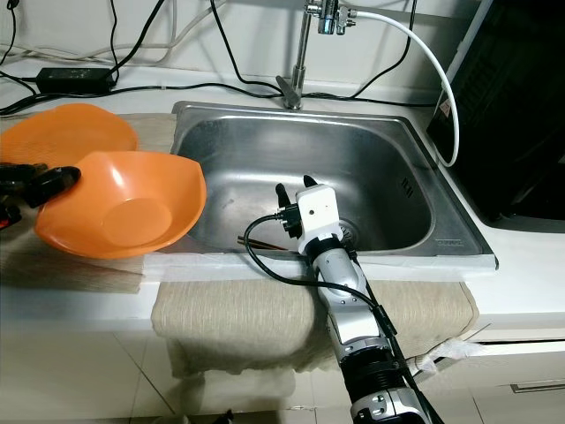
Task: Kitchen organization
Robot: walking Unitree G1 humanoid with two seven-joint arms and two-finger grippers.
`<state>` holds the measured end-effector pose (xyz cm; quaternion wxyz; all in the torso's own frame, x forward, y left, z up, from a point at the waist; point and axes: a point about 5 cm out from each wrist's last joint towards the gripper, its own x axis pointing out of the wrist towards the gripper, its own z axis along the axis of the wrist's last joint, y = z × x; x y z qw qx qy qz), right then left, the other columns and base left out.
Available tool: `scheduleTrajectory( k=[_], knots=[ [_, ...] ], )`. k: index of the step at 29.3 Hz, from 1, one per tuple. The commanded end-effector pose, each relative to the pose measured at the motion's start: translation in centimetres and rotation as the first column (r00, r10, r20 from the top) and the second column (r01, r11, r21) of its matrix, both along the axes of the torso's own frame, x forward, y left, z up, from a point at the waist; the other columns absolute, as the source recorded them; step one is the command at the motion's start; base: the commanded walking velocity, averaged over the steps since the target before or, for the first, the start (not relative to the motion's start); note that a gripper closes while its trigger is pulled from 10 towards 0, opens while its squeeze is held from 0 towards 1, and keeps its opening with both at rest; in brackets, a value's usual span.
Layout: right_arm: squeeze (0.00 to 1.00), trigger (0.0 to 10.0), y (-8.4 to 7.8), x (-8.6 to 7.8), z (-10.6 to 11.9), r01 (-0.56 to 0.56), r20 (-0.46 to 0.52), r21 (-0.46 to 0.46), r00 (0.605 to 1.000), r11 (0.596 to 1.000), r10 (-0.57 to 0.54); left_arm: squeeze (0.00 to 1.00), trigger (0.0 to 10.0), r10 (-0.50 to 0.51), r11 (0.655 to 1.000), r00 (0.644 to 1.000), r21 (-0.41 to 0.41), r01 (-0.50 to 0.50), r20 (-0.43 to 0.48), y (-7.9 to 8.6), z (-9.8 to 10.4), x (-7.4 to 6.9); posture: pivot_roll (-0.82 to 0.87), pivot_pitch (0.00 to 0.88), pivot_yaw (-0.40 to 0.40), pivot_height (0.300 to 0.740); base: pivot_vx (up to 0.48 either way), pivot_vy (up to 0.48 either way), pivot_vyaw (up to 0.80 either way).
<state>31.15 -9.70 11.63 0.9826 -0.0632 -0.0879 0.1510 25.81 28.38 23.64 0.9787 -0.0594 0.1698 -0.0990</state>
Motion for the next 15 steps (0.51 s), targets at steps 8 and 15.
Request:
scheduleTrajectory(
  k=[8, 15],
  knots=[
    [0.00, 10.0, -0.1, -0.2, -1.1, -0.001, -0.049, -0.009, 0.999, 1.000, 0.001, 0.00, 10.0, -0.036, 0.998, 0.998, -0.055, 0.033, -0.045, -1.2, -1.3, 0.3, 0.22, 0.003, -0.042, 0.740, 0.000, 0.000, 0.00],
    [0.00, 10.0, -0.1, -0.1, -1.0, 0.001, -0.045, -0.009, 0.999, 1.000, -0.002, 0.00, 10.0, -0.047, 0.997, 0.997, -0.056, 0.044, -0.060, -1.8, -1.9, 0.8, 0.21, 0.002, -0.040, 0.740, 0.000, 0.000, 0.00]
  ],
)
